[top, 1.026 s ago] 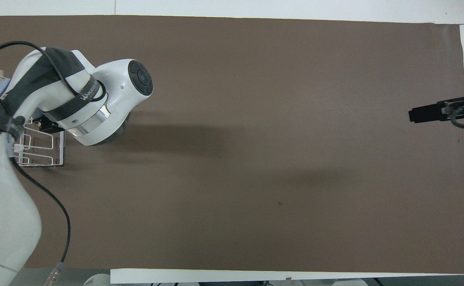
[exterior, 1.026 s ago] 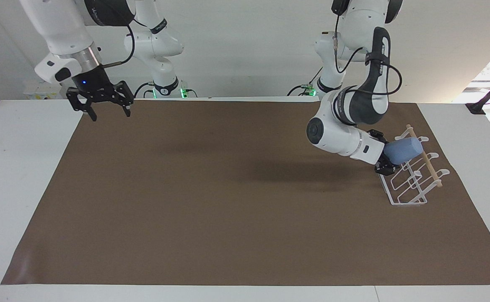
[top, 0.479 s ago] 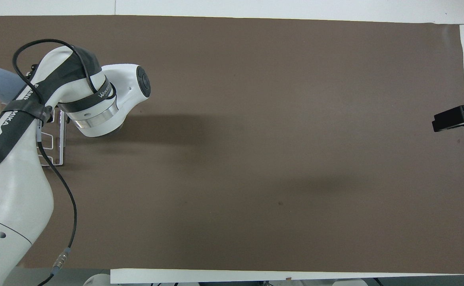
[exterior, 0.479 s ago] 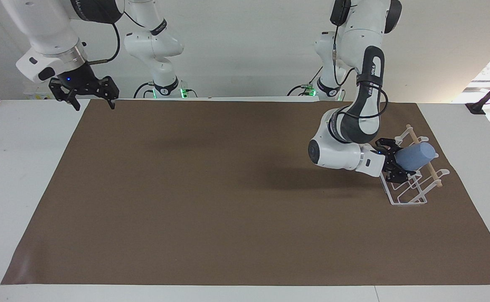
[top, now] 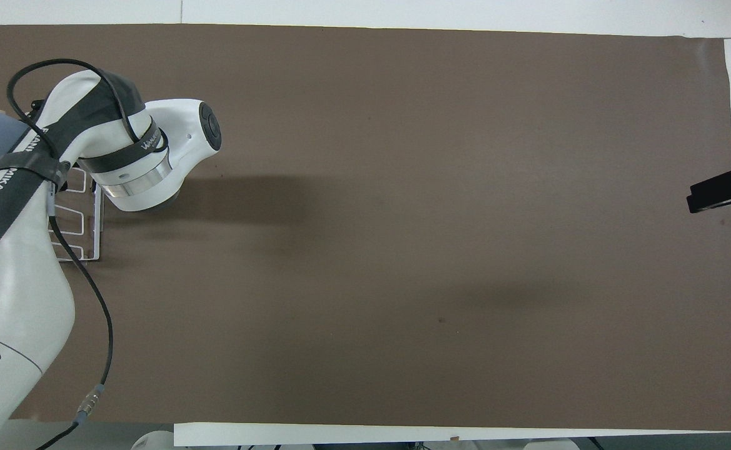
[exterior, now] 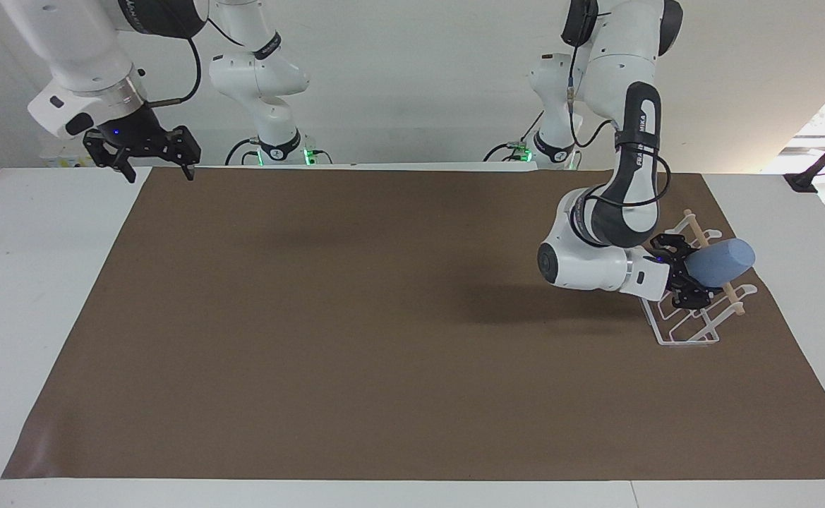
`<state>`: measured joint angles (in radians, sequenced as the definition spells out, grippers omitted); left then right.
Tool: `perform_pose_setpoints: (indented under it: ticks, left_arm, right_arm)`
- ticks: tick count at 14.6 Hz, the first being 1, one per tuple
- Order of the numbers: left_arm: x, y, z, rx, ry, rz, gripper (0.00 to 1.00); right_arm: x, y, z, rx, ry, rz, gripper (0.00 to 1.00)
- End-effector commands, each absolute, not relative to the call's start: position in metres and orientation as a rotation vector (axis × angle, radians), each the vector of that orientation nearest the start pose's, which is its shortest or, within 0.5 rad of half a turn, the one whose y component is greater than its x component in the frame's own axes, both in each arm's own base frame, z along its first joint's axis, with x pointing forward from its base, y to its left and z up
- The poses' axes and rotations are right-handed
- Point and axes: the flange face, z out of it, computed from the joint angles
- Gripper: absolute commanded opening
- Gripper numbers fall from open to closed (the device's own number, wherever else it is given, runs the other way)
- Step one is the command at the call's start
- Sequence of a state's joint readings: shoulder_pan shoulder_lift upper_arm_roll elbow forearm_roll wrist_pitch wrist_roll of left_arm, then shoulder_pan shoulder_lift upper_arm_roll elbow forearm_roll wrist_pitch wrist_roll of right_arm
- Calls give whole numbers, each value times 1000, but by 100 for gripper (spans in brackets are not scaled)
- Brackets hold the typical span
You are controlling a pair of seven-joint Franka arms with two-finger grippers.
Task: Hang cup on cup holder
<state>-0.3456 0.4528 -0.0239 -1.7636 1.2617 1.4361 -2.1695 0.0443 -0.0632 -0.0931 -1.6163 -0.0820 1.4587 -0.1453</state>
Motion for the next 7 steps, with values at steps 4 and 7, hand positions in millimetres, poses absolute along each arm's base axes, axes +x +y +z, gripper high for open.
perform_pose_setpoints:
  ticks: [4, 7]
  left_arm:
    - [613, -109, 318, -1440, -1243, -1174, 0]
    - [616, -97, 295, -1423, -1255, -1165, 0]
  right_arm:
    - [521, -41, 633, -3216, -110, 166, 99]
    - [519, -41, 632, -3214, -114, 178, 99]
